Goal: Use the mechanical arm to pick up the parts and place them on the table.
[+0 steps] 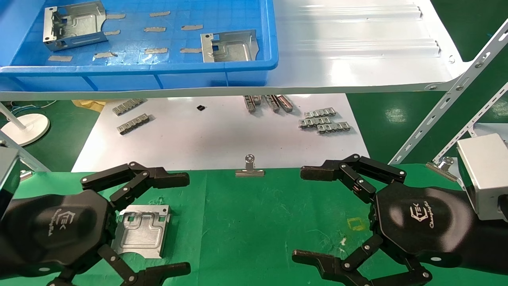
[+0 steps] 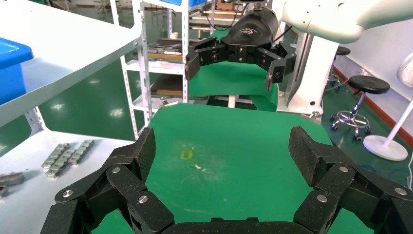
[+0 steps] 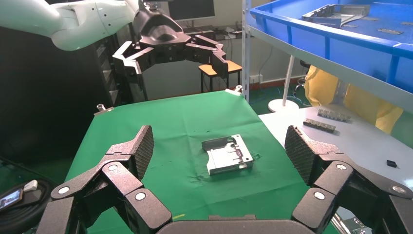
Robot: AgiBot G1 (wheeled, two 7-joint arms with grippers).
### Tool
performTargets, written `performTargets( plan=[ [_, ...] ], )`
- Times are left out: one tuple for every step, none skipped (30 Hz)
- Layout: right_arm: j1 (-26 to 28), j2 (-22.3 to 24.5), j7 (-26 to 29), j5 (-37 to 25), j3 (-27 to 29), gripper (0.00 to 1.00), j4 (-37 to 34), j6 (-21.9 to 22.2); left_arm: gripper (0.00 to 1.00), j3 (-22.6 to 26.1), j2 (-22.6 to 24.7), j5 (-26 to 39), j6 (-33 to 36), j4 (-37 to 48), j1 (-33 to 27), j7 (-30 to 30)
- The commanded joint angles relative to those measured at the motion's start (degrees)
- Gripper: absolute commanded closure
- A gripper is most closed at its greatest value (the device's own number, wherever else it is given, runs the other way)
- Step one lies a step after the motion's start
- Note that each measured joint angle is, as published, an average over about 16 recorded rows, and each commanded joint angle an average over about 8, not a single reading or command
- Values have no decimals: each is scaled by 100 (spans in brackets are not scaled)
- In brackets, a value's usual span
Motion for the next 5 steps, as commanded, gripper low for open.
performTargets(
  plan=[
    [0,0,0,0,0,0,0,0,0,22,3,1,0,37,-18,18],
    [0,0,0,0,0,0,0,0,0,28,5,2,0,47,-23,22],
    [0,0,0,0,0,0,0,0,0,32,6,3,1,52,-26,25],
    [0,0,0,0,0,0,0,0,0,35,7,3,1,57,-29,27],
    [0,0,0,0,0,0,0,0,0,38,8,4,2,62,-32,29]
  ],
)
